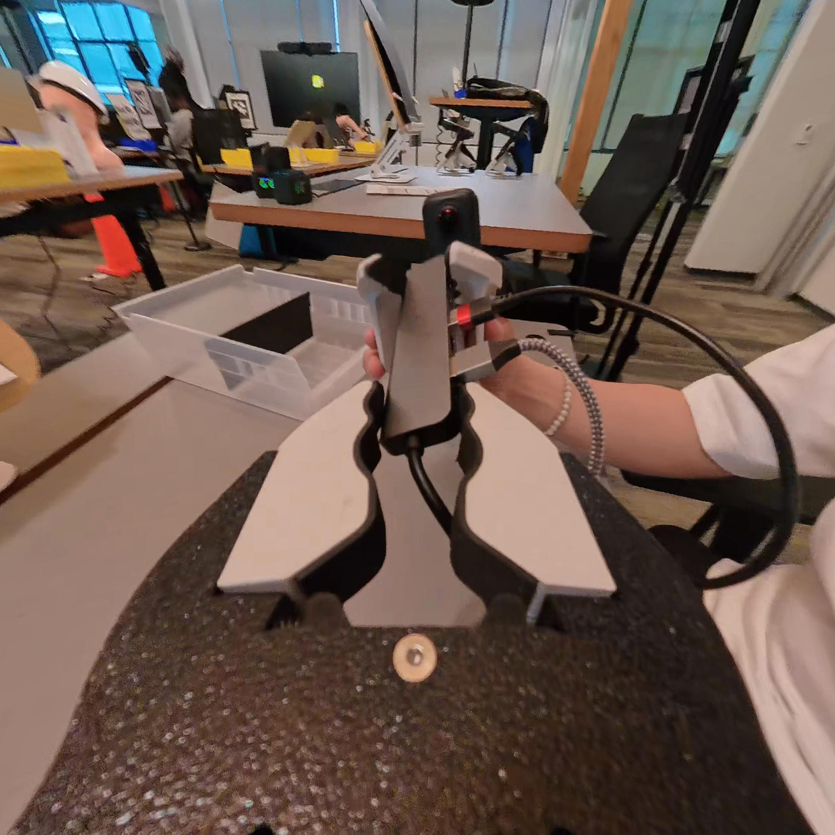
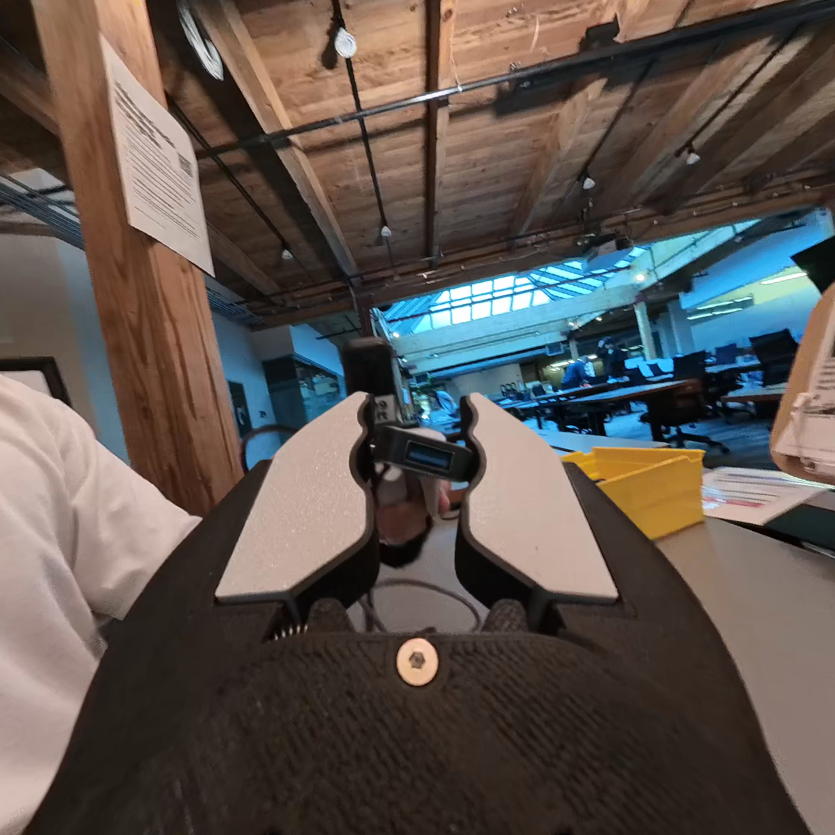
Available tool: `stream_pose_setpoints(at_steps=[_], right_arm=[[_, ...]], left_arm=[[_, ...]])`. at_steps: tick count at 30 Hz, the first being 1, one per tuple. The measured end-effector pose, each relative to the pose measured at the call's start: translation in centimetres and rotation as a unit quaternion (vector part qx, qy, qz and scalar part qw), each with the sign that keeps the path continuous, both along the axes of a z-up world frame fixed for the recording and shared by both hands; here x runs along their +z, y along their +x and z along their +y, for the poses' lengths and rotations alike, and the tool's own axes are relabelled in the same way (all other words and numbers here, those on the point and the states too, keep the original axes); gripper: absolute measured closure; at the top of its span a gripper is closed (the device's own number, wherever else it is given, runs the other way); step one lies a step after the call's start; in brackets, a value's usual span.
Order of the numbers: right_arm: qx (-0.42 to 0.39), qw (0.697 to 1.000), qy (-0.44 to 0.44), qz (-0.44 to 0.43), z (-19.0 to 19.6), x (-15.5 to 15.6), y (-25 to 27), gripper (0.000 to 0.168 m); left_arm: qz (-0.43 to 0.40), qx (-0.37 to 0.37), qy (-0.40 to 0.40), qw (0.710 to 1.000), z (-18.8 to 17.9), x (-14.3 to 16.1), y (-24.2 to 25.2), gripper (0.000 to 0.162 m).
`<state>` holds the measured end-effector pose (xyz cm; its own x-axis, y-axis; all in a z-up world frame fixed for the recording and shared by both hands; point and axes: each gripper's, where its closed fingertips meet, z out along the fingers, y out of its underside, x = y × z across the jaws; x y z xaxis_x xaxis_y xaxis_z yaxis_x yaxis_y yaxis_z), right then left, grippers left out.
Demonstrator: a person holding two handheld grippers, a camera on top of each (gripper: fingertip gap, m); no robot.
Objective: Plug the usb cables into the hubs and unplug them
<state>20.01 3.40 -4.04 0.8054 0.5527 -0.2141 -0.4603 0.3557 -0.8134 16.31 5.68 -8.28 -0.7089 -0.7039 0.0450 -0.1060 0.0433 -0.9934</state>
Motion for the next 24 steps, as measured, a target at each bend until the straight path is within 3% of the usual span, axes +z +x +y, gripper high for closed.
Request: stream_pose_setpoints(at_steps=[5,9,14,24], right_arm=[[-0.025,0.999,-0.02,-0.026,0.5,-0.5,0.1,0.128],[-0.062,0.993,-0.086,-0.042,1.2,-2.1,1.4,0.114],[-0.016,0.995,-0.095,-0.025,0.7,-2.5,1.1,0.111],[0.034,0.999,0.031,0.029,-0.8,-0.5,0.4,0.135]], left_arm=[[-0.037,0.028,0.05,0.998,0.5,1.1,-0.2,0.132],[-0.063,0.072,0.135,0.986,1.0,0.9,0.3,0.132],[-0.103,0.095,0.215,0.967,1.1,1.4,0.4,0.132],[-0.085,0.062,0.125,0.987,0.6,1.8,-0.4,0.132]])
